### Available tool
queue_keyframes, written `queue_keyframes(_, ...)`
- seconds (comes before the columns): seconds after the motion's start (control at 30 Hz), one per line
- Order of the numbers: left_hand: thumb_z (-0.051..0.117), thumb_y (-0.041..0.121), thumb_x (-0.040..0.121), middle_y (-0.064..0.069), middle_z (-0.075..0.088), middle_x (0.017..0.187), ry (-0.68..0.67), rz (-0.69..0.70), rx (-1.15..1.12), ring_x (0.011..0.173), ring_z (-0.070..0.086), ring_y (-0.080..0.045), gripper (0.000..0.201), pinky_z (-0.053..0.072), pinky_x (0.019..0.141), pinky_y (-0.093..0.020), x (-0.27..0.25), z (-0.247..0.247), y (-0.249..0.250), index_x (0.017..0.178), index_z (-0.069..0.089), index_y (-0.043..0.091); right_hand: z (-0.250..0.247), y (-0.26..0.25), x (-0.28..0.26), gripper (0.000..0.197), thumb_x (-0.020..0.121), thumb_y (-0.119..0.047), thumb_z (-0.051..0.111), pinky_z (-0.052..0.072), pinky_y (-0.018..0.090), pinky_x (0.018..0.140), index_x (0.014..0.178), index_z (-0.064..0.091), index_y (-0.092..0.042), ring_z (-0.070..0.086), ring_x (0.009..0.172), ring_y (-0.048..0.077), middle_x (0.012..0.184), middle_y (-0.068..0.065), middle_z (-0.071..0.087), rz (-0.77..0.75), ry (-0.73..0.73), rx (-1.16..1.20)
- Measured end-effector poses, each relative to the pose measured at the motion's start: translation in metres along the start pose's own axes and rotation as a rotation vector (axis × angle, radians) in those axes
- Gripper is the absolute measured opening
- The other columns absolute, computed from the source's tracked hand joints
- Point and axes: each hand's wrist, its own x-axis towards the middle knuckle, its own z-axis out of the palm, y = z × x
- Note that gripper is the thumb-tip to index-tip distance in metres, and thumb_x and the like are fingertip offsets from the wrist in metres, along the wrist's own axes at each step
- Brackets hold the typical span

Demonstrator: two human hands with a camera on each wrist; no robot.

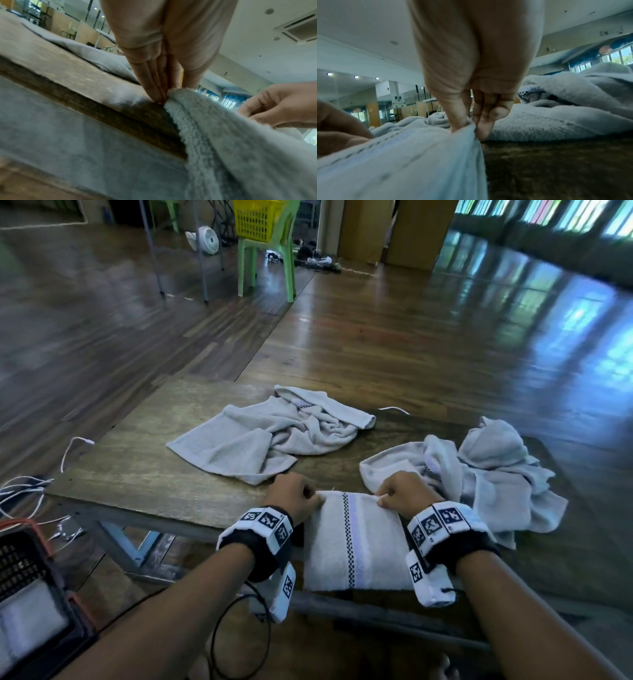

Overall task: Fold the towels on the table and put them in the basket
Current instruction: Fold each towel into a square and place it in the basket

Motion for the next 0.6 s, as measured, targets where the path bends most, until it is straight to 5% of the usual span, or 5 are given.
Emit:
queue_keyframes(0.07,0.066,0.03,0.08,-0.005,0.069,0.078,0.028,0.013,-0.032,0.077,0.062,-0.019,0.021,0.049,0.072,-0.032,0.001,0.001,-0.001,0.075,0.07,0.011,0.0,0.002,-0.008,0.022,0.082,-0.016,0.062,0.034,0.024,0.057,0.08,0.07,0.004,0.048,0.064,0.013,0.072,0.018,0.064,-0.028,-0.039,0.048)
queue_keyframes(0.23,0.067,0.023,0.082,-0.004,0.072,0.087,0.051,0.016,-0.055,0.082,0.063,-0.018,0.012,0.047,0.075,-0.025,0.0,0.001,0.0,0.081,0.072,0.012,-0.003,0.013,-0.023,0.018,0.087,-0.02,0.061,0.038,0.022,0.075,0.102,0.07,-0.013,0.059,0.092,0.013,0.101,0.001,0.069,-0.116,-0.038,0.088)
queue_keyframes(0.4,0.065,0.023,0.084,-0.005,0.071,0.089,0.086,0.019,-0.059,0.082,0.06,-0.016,0.014,0.04,0.073,-0.022,-0.003,0.0,0.0,0.083,0.07,0.01,0.006,0.02,-0.03,0.007,0.081,-0.018,0.069,0.048,0.024,0.077,0.086,0.065,-0.015,0.06,0.087,0.014,0.09,-0.001,0.066,-0.15,0.106,0.221)
queue_keyframes(0.53,0.062,0.022,0.086,-0.008,0.069,0.096,0.059,0.034,-0.038,0.09,0.06,-0.021,0.015,0.039,0.076,-0.022,-0.003,-0.004,0.001,0.089,0.067,0.008,0.007,0.021,-0.032,0.006,0.078,-0.01,0.071,0.044,0.012,0.073,0.078,0.065,-0.01,0.061,0.086,0.014,0.089,0.002,0.067,-0.234,0.168,0.281)
queue_keyframes(0.6,0.061,0.02,0.087,-0.01,0.069,0.098,0.052,0.048,-0.024,0.093,0.06,-0.022,0.015,0.039,0.076,-0.022,-0.002,-0.005,0.001,0.091,0.066,0.007,0.009,0.022,-0.032,0.004,0.079,-0.01,0.07,0.048,0.018,0.074,0.079,0.066,-0.009,0.062,0.084,0.013,0.084,0.0,0.068,-0.25,0.171,0.292)
